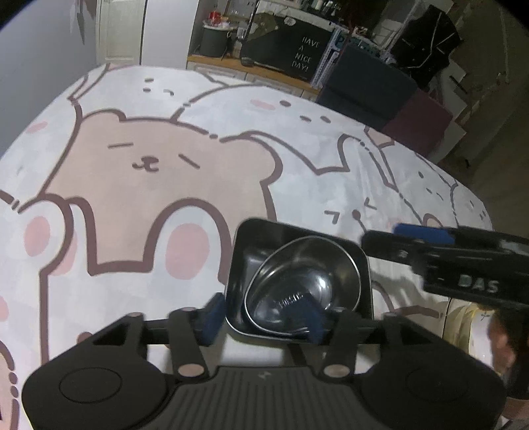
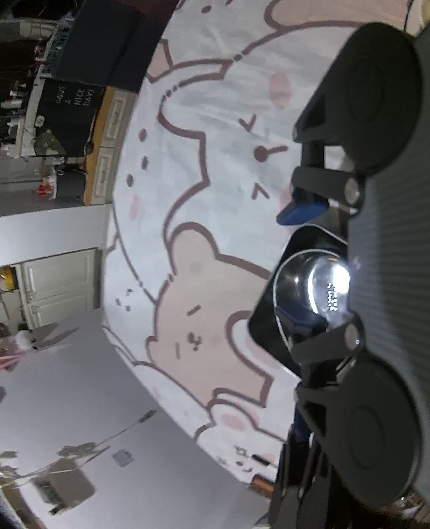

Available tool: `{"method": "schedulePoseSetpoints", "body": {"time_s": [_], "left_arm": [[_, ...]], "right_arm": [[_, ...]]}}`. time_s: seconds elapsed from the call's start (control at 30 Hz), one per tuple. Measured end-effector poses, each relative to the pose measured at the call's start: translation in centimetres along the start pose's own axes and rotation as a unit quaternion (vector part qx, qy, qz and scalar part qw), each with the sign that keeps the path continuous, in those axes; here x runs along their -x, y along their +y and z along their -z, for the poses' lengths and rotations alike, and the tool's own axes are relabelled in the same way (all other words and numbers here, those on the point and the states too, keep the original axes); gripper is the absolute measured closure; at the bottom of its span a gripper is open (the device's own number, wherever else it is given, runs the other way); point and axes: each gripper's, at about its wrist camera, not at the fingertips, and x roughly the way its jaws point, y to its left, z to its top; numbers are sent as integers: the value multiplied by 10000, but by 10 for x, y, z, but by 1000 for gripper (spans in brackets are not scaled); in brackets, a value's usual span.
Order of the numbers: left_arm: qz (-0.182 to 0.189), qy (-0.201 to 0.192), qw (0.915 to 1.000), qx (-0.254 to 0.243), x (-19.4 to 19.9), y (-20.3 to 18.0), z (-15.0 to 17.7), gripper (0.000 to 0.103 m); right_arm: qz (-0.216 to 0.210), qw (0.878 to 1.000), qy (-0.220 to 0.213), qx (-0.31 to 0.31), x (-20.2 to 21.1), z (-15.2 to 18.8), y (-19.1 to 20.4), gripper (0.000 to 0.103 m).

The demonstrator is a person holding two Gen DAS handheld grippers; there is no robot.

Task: Organize plates and bowls

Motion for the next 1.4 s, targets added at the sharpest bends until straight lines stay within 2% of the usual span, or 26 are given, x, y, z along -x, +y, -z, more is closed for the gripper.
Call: {"method": "schedulePoseSetpoints", "body": {"time_s": [0.1, 0.2, 0.4, 0.5, 0.57, 0.63, 0.8, 0.87, 0.93, 1.1, 1.23, 1.4], "left_arm": [[86, -142, 9999, -45, 8, -1, -3, 48], [105, -281, 9995, -55, 12, 0, -9, 48], [-42, -393, 9992, -36, 9, 9, -21, 48], [-191, -362, 9992, -17, 2, 17, -26, 48], [-291, -332, 9990, 23, -2, 23, -29, 44], [-365, -301, 9989, -3, -7, 27, -30, 35], [-342, -167, 9992, -145, -14, 29, -34, 36], [-335, -105, 9991, -242, -17, 27, -35, 38], [-296, -8, 9990, -348, -20, 25, -34, 51], [-273, 211, 9982, -495, -33, 23, -33, 68], [-91, 315, 9985, -441, -39, 23, -34, 81], [-60, 561, 9967, -585, -45, 16, -30, 90]], "right_arm": [[47, 9998, 5, -203, 15, 1, -6, 41], [89, 9984, 234, -516, 18, 11, -14, 43], [-198, 9846, 811, -1535, 1, 36, -38, 57], [-227, 9825, 905, -1613, -6, 42, -39, 65], [-242, 9819, 972, -1609, -13, 42, -39, 71], [-242, 9820, 994, -1587, -19, 42, -36, 74], [-145, 9855, 977, -1380, -26, 38, -28, 89], [-73, 9869, 963, -1295, -26, 37, -25, 91], [-46, 9866, 965, -1316, -25, 37, -26, 92], [-66, 9862, 976, -1336, -24, 38, -29, 92], [-62, 9869, 961, -1295, -23, 37, -27, 94], [5, 9889, 924, -1166, -22, 39, -24, 94]]}}
